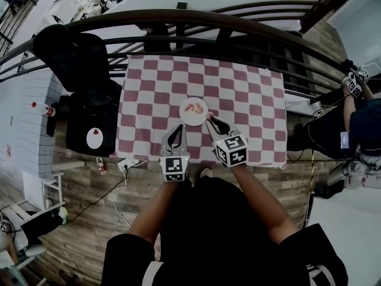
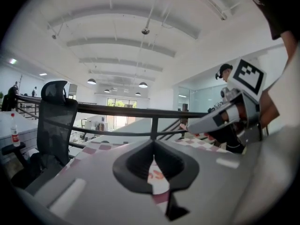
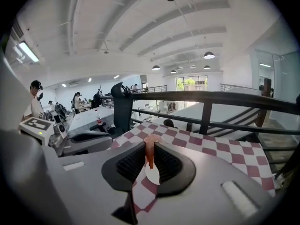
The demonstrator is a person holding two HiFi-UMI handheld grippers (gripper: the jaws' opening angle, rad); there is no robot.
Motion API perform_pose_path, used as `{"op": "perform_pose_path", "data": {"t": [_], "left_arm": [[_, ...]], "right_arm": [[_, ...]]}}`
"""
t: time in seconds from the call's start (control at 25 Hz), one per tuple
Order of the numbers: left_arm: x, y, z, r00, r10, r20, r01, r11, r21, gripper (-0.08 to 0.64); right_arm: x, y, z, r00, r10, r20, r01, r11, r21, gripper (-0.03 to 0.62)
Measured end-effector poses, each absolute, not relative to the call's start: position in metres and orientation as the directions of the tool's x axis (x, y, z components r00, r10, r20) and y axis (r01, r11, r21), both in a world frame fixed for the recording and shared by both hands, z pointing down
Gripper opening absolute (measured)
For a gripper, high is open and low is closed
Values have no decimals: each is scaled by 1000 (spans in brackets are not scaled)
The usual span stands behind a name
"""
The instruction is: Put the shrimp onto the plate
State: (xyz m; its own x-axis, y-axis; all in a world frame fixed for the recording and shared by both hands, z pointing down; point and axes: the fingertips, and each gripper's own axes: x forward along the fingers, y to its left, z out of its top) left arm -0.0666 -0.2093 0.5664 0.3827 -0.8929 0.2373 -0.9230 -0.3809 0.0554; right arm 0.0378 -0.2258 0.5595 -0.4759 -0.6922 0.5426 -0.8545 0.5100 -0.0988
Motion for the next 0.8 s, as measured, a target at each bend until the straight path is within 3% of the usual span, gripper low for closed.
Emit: {"op": "perform_pose_path", "data": {"t": [0.4, 0.8], "left_arm": [[-67, -229, 583, 369, -892, 261, -929, -360, 83, 8], [-80, -255, 602, 303, -905, 299, -952, -273, 139, 8]], "right_arm": [[9, -256, 635, -497, -561, 662, -835, 517, -188, 57], [0, -273, 680, -461, -486, 743, -805, 581, -119, 57]]}}
